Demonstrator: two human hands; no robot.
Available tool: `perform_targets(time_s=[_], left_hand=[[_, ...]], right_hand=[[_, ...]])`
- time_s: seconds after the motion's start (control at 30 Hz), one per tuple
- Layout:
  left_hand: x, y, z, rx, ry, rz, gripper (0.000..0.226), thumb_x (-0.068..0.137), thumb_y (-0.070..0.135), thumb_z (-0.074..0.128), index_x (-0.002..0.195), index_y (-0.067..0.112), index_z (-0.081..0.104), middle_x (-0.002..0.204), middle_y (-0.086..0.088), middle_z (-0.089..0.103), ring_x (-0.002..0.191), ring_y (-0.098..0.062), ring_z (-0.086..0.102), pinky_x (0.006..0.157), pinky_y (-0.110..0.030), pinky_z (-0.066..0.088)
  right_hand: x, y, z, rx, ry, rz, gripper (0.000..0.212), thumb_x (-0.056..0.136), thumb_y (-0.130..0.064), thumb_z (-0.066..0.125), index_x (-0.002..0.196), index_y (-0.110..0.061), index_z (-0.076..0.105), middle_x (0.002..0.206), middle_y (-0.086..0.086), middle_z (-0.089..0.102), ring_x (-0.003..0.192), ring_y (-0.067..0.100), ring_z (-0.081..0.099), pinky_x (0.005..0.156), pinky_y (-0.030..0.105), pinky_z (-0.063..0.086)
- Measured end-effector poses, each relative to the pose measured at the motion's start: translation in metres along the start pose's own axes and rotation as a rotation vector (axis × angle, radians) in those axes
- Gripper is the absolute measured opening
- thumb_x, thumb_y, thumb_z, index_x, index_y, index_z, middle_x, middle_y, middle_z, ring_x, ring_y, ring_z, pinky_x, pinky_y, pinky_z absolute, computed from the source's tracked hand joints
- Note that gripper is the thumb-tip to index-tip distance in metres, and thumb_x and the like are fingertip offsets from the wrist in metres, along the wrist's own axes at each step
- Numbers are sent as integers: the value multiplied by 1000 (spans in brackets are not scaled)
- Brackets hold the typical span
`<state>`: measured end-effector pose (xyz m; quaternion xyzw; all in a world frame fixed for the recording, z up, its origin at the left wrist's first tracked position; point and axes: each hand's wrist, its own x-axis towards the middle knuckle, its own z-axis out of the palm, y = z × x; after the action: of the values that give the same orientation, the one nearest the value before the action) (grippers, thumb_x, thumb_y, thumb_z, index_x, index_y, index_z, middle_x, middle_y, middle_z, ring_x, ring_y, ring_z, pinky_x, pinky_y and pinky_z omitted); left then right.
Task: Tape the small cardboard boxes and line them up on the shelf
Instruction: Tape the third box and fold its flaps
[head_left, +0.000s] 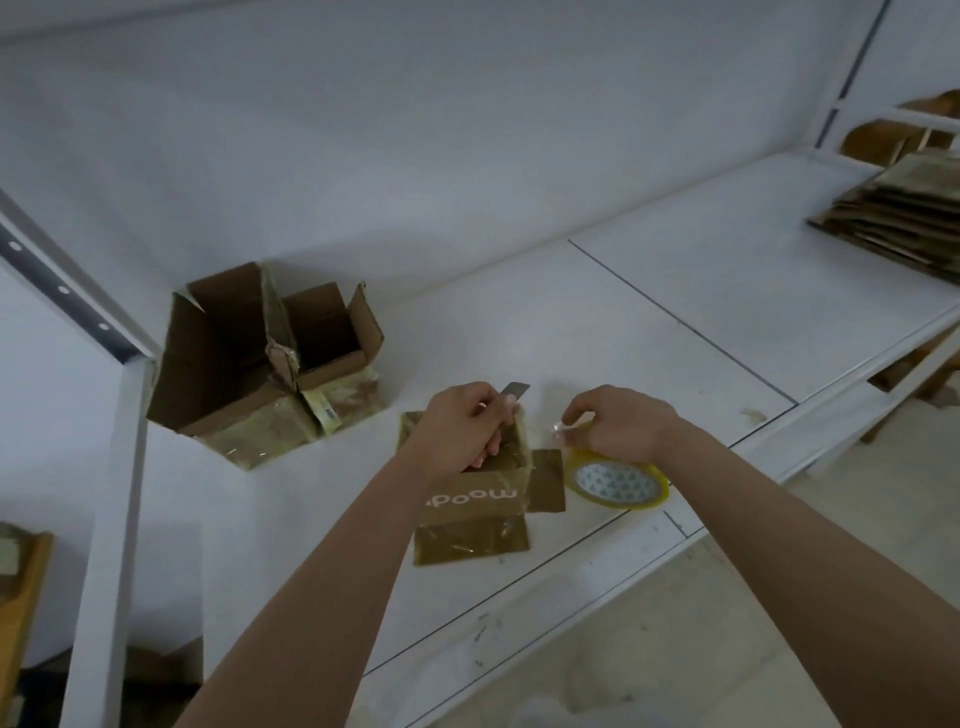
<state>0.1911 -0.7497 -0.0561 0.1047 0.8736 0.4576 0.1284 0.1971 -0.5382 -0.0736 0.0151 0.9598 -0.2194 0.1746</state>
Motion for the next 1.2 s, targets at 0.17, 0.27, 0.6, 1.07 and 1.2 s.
perform_targets(time_s=[0.17,0.27,0.6,1.07,1.2], left_hand=[[-4,2,2,1,-43,19,37,102,30,46,72,16,63,48,8,55,40,-4,45,53,-21,38],[-5,7,0,164,-103,50,40,101,35,46,66,22,62,50,12,58,43,0,50,56,-18,42],[0,47,12,859,-146,50,35,101,33,39,74,19,56,75,-1,61,73,-18,60,64,-29,44],[-8,26,6,636,-132,173,43,100,38,32,74,15,56,72,2,59,70,-15,57,64,-29,40],[-11,10,3,202,27,16,37,100,42,42,75,18,54,67,6,58,67,-15,57,64,-25,40]], right_hand=[[2,2,-6,43,-57,-25,32,82,-64,61,105,-44,68,103,-16,62,99,11,59,87,34,46],[-3,9,-10,250,-60,-108,15,88,-45,66,94,-35,76,88,-16,69,90,8,63,79,27,50],[-18,-2,-15,203,146,-53,15,87,-39,63,90,-35,77,79,-22,61,85,9,60,71,28,46],[-25,11,-7,256,191,46,18,86,-38,63,71,-42,71,78,-23,59,87,11,61,76,31,49],[-27,22,0,259,170,100,20,88,-39,62,68,-42,66,83,-18,60,87,13,60,81,33,50]])
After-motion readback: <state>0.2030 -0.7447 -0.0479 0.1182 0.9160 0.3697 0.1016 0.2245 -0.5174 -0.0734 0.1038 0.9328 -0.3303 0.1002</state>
